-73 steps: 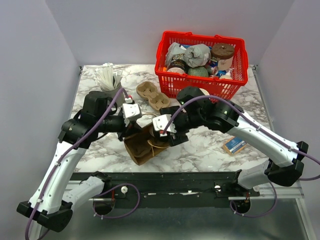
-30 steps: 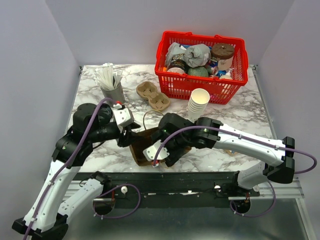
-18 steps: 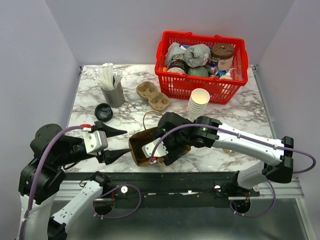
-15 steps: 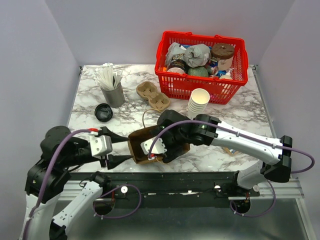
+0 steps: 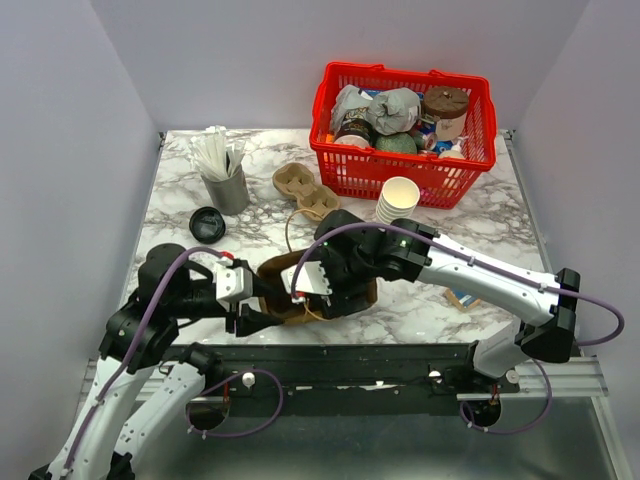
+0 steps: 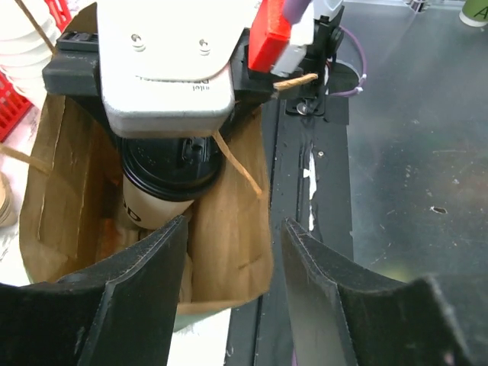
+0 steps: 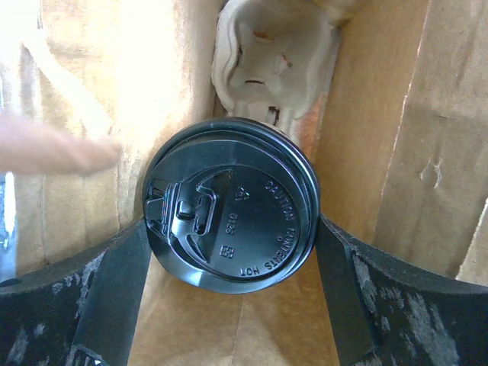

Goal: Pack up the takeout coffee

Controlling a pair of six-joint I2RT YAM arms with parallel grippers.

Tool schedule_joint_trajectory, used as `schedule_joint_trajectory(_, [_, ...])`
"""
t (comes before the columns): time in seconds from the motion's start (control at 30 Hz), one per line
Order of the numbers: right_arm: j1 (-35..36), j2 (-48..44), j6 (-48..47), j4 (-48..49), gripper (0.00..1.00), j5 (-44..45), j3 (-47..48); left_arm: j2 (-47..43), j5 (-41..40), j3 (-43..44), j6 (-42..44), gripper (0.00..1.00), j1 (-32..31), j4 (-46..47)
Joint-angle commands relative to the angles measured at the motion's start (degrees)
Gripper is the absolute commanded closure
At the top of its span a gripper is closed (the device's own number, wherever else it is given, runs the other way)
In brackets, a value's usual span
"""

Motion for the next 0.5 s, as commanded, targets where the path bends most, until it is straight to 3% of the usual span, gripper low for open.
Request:
schedule_joint_trajectory(0.0, [-0.43, 1.22, 2.58, -1.74, 0.44, -1.71, 2.18, 2.81, 4.52, -0.05, 4.25, 0.41, -0.23, 2.68])
schedule_joint_trajectory(0.17, [-1.39, 2.54, 3.28, -1.74, 0.44, -1.71, 3.58, 7.11, 9.88, 4.86, 8.56, 0.37, -0.5, -4.94])
schedule_joint_trajectory(0.23, [-1.92, 3.15, 3.63, -1.65, 0.44, -1.89, 4.63, 7.74, 10.24, 6.45, 15.03, 0.34, -0.58, -9.6])
schedule_joint_trajectory(0.3, [-2.36, 3.59, 4.07, -1.56, 0.44, -2.06, 5.34, 6.78, 7.45, 6.38, 17.97, 0.33, -0.58, -13.76])
schedule_joint_trajectory(0.47, [-2.8, 5.35, 4.6, -1.03, 0.44, -2.41, 7.18, 1.95, -3.19, 1.1, 14.28, 0.26, -0.67, -6.48])
